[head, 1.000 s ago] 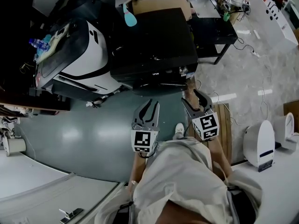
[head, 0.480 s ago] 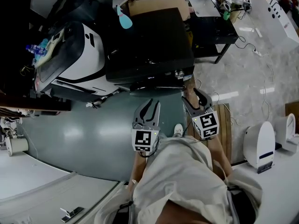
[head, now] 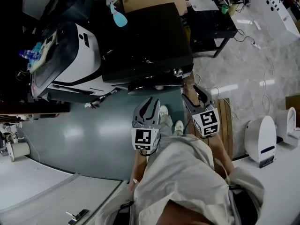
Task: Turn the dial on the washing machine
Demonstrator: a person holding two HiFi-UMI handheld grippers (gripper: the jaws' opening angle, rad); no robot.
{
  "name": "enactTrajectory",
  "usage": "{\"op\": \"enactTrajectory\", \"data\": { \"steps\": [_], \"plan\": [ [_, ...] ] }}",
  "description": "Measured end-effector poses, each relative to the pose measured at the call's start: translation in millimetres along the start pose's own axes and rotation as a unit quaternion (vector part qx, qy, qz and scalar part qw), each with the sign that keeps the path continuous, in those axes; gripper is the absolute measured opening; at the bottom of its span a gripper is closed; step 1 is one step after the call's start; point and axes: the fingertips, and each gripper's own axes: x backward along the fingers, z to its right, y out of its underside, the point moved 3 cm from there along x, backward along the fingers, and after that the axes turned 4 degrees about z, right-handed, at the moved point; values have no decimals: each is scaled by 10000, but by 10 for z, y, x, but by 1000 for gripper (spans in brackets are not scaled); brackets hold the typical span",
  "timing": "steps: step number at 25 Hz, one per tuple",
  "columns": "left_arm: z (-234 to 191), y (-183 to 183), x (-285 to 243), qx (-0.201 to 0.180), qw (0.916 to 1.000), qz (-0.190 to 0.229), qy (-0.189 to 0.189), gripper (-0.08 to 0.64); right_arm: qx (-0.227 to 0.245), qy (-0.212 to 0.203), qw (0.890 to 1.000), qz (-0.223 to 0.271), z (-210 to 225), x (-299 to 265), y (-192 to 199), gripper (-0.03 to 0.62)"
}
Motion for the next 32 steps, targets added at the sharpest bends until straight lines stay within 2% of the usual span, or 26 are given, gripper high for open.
{"op": "enactTrajectory", "data": {
  "steps": [11, 24, 32],
  "plan": [
    [-331, 57, -492, 30, 9985, 81, 533, 95, 2, 501, 9984, -244, 122, -302, 13, 238],
    [-560, 502, -1002, 125, 9897, -234, 1405, 95, -192, 1085, 9912, -728, 165, -828, 331, 238],
    [-592, 776, -1184, 255, 9834, -422, 1747, 95, -159, 1230, 9867, -1051, 193, -1072, 550, 241]
  ]
}}
